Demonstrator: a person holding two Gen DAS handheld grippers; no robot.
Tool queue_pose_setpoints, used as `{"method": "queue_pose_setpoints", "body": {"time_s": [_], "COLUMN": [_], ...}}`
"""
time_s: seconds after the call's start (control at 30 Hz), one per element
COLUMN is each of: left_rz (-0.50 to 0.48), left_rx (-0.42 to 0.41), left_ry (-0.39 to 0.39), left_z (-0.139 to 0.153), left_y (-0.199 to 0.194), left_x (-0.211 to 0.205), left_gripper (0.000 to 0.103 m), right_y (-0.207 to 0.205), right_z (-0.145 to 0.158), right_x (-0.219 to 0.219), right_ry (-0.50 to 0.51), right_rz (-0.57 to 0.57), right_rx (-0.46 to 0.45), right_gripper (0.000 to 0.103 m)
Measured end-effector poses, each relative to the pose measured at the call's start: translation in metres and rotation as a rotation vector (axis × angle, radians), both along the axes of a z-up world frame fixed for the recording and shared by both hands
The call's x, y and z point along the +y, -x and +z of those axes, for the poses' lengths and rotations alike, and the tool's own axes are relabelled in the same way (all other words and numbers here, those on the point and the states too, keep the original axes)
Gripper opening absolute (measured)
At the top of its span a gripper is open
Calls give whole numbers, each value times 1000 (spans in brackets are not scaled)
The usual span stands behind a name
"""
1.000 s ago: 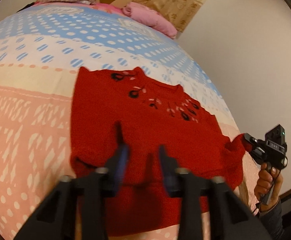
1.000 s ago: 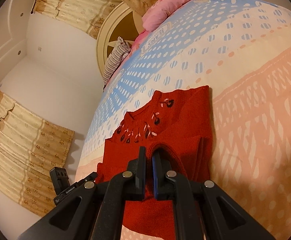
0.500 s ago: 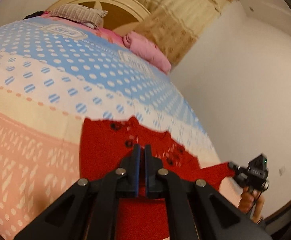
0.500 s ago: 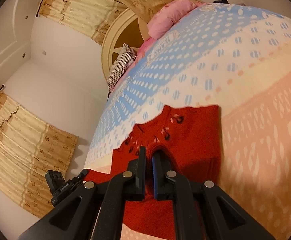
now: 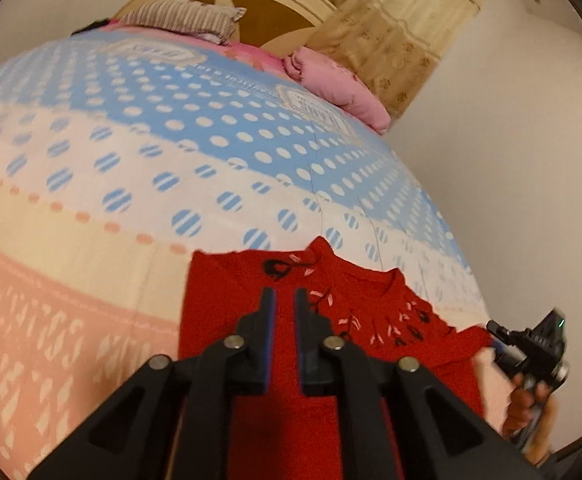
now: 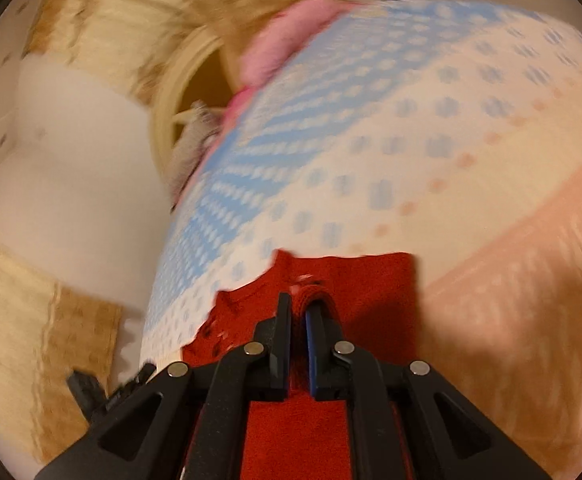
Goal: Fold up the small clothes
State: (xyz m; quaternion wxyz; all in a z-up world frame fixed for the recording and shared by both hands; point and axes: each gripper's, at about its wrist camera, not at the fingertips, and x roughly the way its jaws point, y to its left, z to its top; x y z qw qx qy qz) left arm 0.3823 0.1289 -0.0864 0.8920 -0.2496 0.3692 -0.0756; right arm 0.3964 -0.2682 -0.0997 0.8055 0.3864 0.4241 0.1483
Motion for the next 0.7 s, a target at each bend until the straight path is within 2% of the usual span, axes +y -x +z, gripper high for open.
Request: {"method": "queue_pose_setpoints", "body": {"time_s": [0.03,0.07,0.13,0.2,0.3,0.33,0.37,0.4,0.47,0.53,0.63,0.67,0.7], "left_rz": [6,14,22,0,-79,-110,-127,-147,-156,-119,-15,25,84], "left_rx": [-16,-23,-22,-26,2,18,21,24,38,66,72,75,75], "left_ry": [-8,-37,-104,-140,-229,-307,-351,-424,-521,-578,-608,-610,-570], "left_z": [0,-1,-3,-8,-16,-20,-22,-25,-30,-34,-29,-25,-17], "left_y": [6,13,25,40,52,55,56,55,48,35,9,5,0], "left_x": [2,4,8,9,-4,-14,-20,-30,-43,-47,-39,-35,-23], "left_gripper": [26,34,63,72,72,73,73,73,74,76,77,77,79], "right_y": [4,9,19,28,39,41,41,39,37,30,8,-1,-10], "right_z": [-5,-6,-6,-5,-3,-1,-1,-2,-4,-9,-18,-18,-14], "right_x": [-5,-8,-10,-10,-4,6,15,26,53,71,90,94,96], "right_ry": [-12,14,89,135,212,275,336,416,593,694,800,847,876], "right_rz": [-13,-20,-15,10,58,97,128,167,244,290,311,297,277], "right_rx": [-4,-15,-30,-43,-46,-40,-31,-17,-17,-9,36,39,31], "right_gripper": [47,68,70,70,70,70,70,70,70,70,70,70,70]}}
